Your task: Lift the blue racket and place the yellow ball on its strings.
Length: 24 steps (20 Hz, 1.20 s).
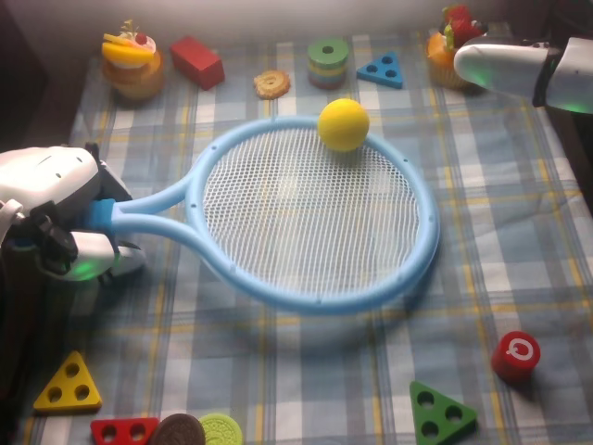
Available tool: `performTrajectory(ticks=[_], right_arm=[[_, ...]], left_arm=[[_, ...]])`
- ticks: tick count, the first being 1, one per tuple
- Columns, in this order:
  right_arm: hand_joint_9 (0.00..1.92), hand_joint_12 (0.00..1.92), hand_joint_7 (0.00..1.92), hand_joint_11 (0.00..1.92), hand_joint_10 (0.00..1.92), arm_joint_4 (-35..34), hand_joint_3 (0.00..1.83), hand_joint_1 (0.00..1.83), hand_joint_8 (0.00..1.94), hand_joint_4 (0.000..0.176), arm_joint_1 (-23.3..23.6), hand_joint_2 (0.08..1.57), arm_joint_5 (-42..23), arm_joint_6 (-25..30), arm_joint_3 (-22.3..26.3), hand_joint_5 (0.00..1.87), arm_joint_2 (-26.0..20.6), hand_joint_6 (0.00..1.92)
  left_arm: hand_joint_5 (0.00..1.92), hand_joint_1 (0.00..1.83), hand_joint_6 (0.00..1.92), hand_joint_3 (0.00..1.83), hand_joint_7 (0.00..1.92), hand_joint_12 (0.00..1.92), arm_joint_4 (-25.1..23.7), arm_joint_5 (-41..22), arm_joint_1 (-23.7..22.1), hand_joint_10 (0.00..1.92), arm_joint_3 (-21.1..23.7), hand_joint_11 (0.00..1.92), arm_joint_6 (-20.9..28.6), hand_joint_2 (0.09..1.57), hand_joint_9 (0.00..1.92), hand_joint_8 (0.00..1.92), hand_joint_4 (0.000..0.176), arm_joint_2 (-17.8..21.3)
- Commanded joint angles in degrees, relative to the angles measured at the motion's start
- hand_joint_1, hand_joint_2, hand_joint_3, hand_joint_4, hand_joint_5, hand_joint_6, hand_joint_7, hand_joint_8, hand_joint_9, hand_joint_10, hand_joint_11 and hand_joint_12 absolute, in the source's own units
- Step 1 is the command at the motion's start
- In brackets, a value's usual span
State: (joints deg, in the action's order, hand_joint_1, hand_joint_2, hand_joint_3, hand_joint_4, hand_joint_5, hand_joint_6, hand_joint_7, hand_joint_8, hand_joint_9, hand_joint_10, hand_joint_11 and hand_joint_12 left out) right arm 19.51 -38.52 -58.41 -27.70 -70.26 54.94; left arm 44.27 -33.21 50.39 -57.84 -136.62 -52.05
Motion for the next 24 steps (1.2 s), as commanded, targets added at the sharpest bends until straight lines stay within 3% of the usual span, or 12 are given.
performTrajectory(ticks=[1, 2, 7, 8, 9, 11, 12, 13, 14, 19, 23, 24], right_arm=[[0.57, 0.97, 0.57, 0.05, 0.01, -2.7, 0.0, 0.31, 0.0, 0.008, 0.2, 1.4, -6.5, -0.1, 0.1, 0.48, -0.1, 0.0], [0.58, 0.97, 0.57, 0.06, 0.01, -2.7, 0.0, 0.32, 0.0, 0.005, 0.2, 1.4, -6.5, -0.1, 0.1, 0.49, -0.1, 0.0], [0.57, 0.95, 0.56, 0.06, 0.0, -2.9, 0.0, 0.32, 0.0, 0.01, -0.1, 1.4, -6.5, -0.1, 0.1, 0.49, -0.1, 0.0], [0.57, 0.94, 0.56, 0.07, 0.0, -3.0, 0.0, 0.33, 0.0, 0.012, -0.2, 1.4, -6.5, -0.1, 0.1, 0.49, -0.2, 0.0], [0.59, 0.95, 0.56, 0.1, 0.01, -3.0, 0.0, 0.32, 0.0, 0.009, -0.2, 1.4, -6.5, -0.1, 0.1, 0.49, -0.2, 0.0], [0.57, 0.97, 0.57, 0.06, 0.0, -3.0, 0.0, 0.32, 0.0, 0.008, -0.3, 1.4, -6.5, -0.1, 0.2, 0.5, -0.3, 0.0], [0.57, 0.99, 0.57, 0.06, 0.0, -3.0, 0.0, 0.32, 0.0, 0.004, -0.4, 1.4, -6.6, -0.1, 0.2, 0.5, -0.3, 0.0], [0.56, 1.03, 0.56, 0.02, 0.0, -3.1, 0.0, 0.3, 0.0, 0.007, -0.5, 1.4, -6.6, -0.1, 0.2, 0.49, -0.3, 0.0], [0.56, 1.04, 0.55, 0.02, 0.0, -3.1, 0.0, 0.29, 0.0, 0.006, -0.6, 1.4, -6.7, -0.1, 0.2, 0.48, -0.3, 0.0], [0.54, 0.98, 0.52, 0.05, 0.0, -3.4, 0.0, 0.3, 0.0, 0.002, -0.9, 1.41, -6.7, -0.1, 0.2, 0.47, -0.2, 0.0], [0.55, 0.88, 0.54, 0.09, 0.0, -3.6, 0.0, 0.31, 0.0, 0.0, -1.0, 1.42, -7.2, -0.3, 0.2, 0.47, -0.2, 0.0], [0.56, 0.88, 0.54, 0.1, 0.0, -3.7, 0.0, 0.31, 0.0, 0.0, -1.2, 1.41, -7.5, -0.3, 0.4, 0.47, -0.3, 0.0]], left_arm=[[0.7, 0.89, 1.92, 0.0, 0.94, 1.92, -0.9, -5.1, -0.6, 1.92, -0.3, 1.36, 0.0, 1.2, 1.24, 1.92, 0.026, -0.2], [0.56, 0.91, 1.92, 0.0, 0.83, 1.92, -0.9, -5.1, -0.6, 1.92, -0.3, 1.28, 0.0, 1.19, 1.13, 1.92, 0.047, -0.2], [0.6, 0.96, 1.79, 0.0, 0.78, 1.92, -0.7, -5.4, -0.6, 1.92, 0.3, 1.27, 0.0, 1.13, 1.11, 1.92, 0.0, -0.1], [0.73, 0.95, 1.43, 0.01, 0.63, 1.92, -0.7, -6.0, -0.5, 1.92, 0.8, 1.12, 0.0, 1.19, 0.96, 1.92, 0.076, 0.1], [0.59, 0.89, 0.9, 0.0, 0.56, 1.75, -0.7, -6.6, -0.4, 1.62, 1.2, 0.84, 0.0, 1.08, 0.78, 1.49, 0.0, 0.4], [0.48, 0.78, 0.18, 0.0, 0.49, 1.4, -0.7, -8.6, 0.1, 1.06, 2.6, 0.55, 0.0, 1.03, 0.56, 0.63, 0.007, 1.5], [0.38, 0.74, 0.04, 0.0, 0.49, 1.4, -1.2, -10.4, 0.7, 1.02, 4.2, 0.46, 0.1, 1.02, 0.45, 0.31, 0.045, 2.5], [0.15, 0.65, 0.01, 0.0, 0.33, 1.18, -1.9, -11.7, 1.1, 0.51, 5.2, 0.24, 0.7, 1.01, 0.35, 0.08, 0.145, 3.3], [0.03, 0.6, 0.0, 0.0, 0.18, 0.93, -2.8, -12.8, 1.7, 0.19, 6.3, 0.08, 2.0, 0.99, 0.25, 0.02, 0.17, 4.1], [0.0, 0.39, 0.0, 0.0, 0.0, 0.27, -8.1, -20.6, 5.1, 0.0, 11.2, 0.0, 13.5, 0.99, 0.01, 0.0, 0.176, 9.5], [0.0, 0.37, 0.0, 0.0, 0.0, 0.02, -13.5, -31.4, 8.6, 0.0, 16.3, 0.0, 22.3, 1.03, 0.0, 0.0, 0.176, 16.1], [0.0, 0.39, 0.0, 0.0, 0.0, 0.01, -15.1, -34.4, 9.8, 0.0, 17.0, 0.02, 26.9, 1.01, 0.0, 0.0, 0.14, 17.7]])
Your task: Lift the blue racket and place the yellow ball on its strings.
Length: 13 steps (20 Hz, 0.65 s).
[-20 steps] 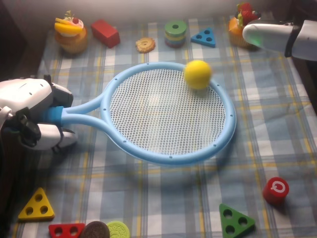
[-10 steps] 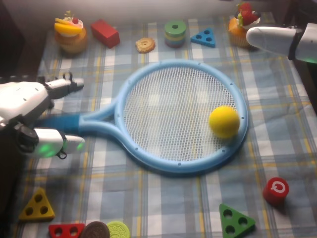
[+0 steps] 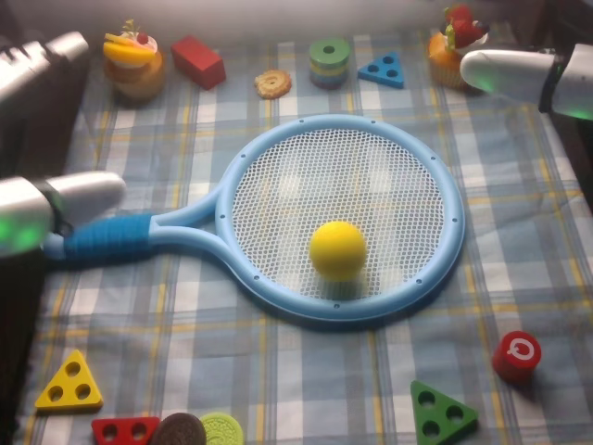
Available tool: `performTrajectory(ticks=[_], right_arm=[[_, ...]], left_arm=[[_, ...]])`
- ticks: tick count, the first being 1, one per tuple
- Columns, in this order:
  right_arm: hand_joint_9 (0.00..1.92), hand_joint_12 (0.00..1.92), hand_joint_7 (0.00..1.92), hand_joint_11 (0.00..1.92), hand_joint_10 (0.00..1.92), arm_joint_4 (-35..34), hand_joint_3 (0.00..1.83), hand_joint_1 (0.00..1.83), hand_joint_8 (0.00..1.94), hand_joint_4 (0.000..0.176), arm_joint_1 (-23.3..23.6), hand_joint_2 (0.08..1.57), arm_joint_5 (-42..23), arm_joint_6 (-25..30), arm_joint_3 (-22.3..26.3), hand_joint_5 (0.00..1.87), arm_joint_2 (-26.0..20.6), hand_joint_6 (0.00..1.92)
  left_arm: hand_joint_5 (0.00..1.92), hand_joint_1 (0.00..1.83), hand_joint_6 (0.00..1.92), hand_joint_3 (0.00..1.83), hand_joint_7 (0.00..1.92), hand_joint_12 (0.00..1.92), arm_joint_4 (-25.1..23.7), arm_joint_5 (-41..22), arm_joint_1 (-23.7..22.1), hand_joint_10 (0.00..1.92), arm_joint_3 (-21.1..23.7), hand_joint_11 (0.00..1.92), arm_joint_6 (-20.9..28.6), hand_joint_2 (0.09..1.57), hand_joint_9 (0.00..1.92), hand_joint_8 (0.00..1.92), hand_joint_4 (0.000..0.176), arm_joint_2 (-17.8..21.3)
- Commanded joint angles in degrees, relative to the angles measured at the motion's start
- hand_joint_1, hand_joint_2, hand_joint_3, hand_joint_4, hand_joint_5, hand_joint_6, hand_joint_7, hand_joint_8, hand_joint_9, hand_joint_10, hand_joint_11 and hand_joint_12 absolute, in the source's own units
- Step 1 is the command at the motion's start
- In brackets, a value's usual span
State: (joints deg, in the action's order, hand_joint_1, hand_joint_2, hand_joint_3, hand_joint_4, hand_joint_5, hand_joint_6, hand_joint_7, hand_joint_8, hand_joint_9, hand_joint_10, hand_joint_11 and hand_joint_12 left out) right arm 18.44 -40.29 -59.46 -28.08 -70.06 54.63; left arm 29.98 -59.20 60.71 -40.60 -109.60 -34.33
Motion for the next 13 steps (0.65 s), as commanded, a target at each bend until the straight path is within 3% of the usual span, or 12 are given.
performTrajectory(ticks=[1, 2, 3, 5, 6, 10, 13], right_arm=[[0.56, 0.87, 0.54, 0.09, 0.0, -2.8, 0.0, 0.31, 0.0, 0.0, 0.2, 1.42, -6.8, 0.0, 0.5, 0.47, -0.2, 0.0], [0.55, 0.82, 0.53, 0.09, 0.0, -3.2, 0.0, 0.31, 0.0, 0.0, -0.4, 1.42, -7.3, -0.2, 1.0, 0.45, -0.6, 0.0], [0.54, 0.8, 0.54, 0.07, 0.0, -4.2, 0.0, 0.31, 0.0, 0.0, -1.3, 1.42, -8.1, -1.0, 1.6, 0.44, -1.2, 0.0], [0.53, 0.76, 0.54, 0.07, 0.0, -6.9, 0.0, 0.33, 0.0, 0.0, -3.5, 1.42, -10.5, -3.2, 3.3, 0.43, -2.7, 0.0], [0.55, 0.81, 0.55, 0.04, 0.0, -7.7, 0.0, 0.34, 0.0, 0.0, -4.3, 1.41, -11.4, -3.5, 3.8, 0.44, -3.3, 0.0], [0.55, 0.98, 0.54, 0.0, 0.0, -13.4, 0.0, 0.31, 0.0, 0.0, -9.4, 1.39, -18.4, -4.8, 5.5, 0.47, -4.3, 0.0], [0.55, 1.05, 0.55, 0.0, 0.0, -18.1, 0.0, 0.33, 0.0, 0.007, -12.3, 1.36, -22.9, -6.7, 6.5, 0.46, -5.0, 0.0]], left_arm=[[0.0, 0.42, 0.0, 0.0, 0.0, 0.0, -2.2, -10.8, 0.2, 0.0, 0.0, 0.0, 4.4, 0.99, 0.0, 0.0, 0.157, 0.9], [0.0, 0.44, 0.0, 0.0, 0.0, 0.01, -3.7, -12.9, 1.3, 0.0, 0.0, 0.01, 9.0, 0.94, 0.0, 0.0, 0.172, 1.8], [0.0, 0.5, 0.0, 0.0, 0.0, 0.01, -4.8, -14.7, 2.1, 0.0, -0.1, 0.02, 13.2, 0.93, 0.0, 0.0, 0.175, 2.5], [0.0, 0.45, 0.0, 0.0, 0.0, 0.02, -6.9, -19.5, 3.7, 0.0, -1.5, 0.04, 25.1, 0.96, 0.0, 0.0, 0.176, 3.3], [0.0, 0.51, 0.0, 0.0, 0.0, 0.01, -7.6, -20.8, 3.9, 0.0, -2.5, 0.01, 29.9, 0.97, 0.0, 0.0, 0.176, 3.3], [0.0, 0.55, 0.0, 0.0, 0.0, 0.03, -9.3, -26.4, 6.8, 0.0, -10.3, 0.04, 57.5, 0.96, 0.0, 0.0, 0.176, -0.6], [0.0, 0.55, 0.0, 0.0, 0.0, 0.06, -8.7, -33.1, 8.5, 0.0, -11.3, 0.06, 63.2, 0.98, 0.0, 0.0, 0.176, -1.3]])
